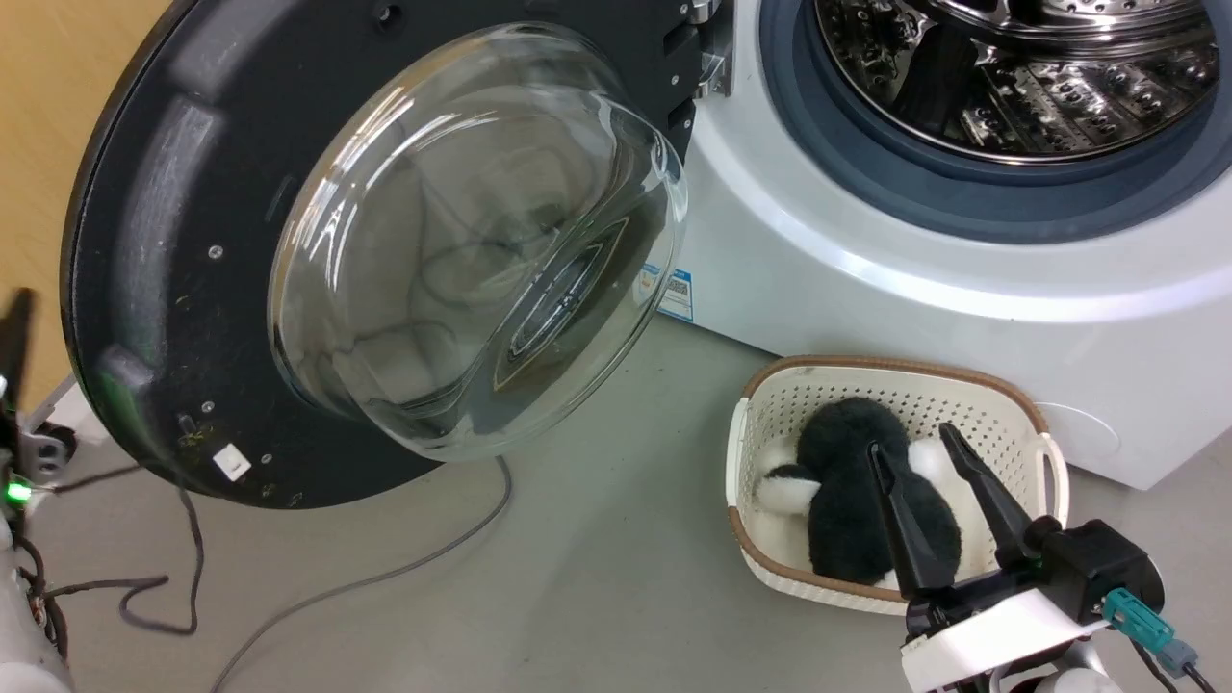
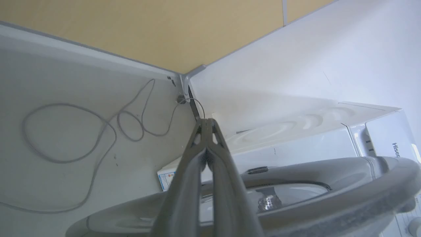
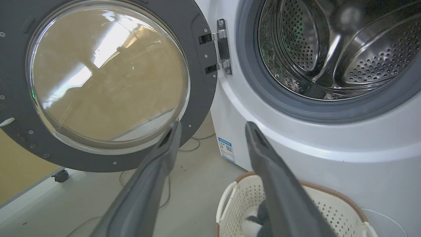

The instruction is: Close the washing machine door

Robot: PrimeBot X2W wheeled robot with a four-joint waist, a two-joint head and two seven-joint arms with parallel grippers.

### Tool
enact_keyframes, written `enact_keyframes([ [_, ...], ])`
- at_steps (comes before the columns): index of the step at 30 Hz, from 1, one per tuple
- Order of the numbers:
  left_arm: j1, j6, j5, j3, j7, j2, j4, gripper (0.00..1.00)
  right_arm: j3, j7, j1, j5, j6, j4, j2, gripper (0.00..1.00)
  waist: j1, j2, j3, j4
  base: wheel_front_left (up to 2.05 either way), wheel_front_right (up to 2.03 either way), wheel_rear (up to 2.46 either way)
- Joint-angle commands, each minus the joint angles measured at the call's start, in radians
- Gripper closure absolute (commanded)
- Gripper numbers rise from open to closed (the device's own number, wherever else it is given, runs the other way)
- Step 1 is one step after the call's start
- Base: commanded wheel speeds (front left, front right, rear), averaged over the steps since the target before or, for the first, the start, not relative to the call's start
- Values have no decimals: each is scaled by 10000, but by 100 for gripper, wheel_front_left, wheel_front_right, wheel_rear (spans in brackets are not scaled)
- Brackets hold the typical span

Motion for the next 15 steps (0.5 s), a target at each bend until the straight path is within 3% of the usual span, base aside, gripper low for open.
enact_keyframes([
  [1, -52, -11, -134, 39, 214, -16, 24, 100, -20, -45, -92, 9, 8, 7, -16, 0, -1, 0, -36, -27, 0, 0, 0],
  [8, 909, -256, -915, -300, 2461, 42, -561, 100, -104, -45, 14, 79, 8, 137, 167, 0, -1, 0, -436, -191, 0, 0, 0],
  [15, 2083, -401, -1991, -604, 4481, -345, -2220, 100, -335, -45, 203, 85, 8, 259, 397, 0, -1, 0, -1016, -423, 0, 0, 0],
])
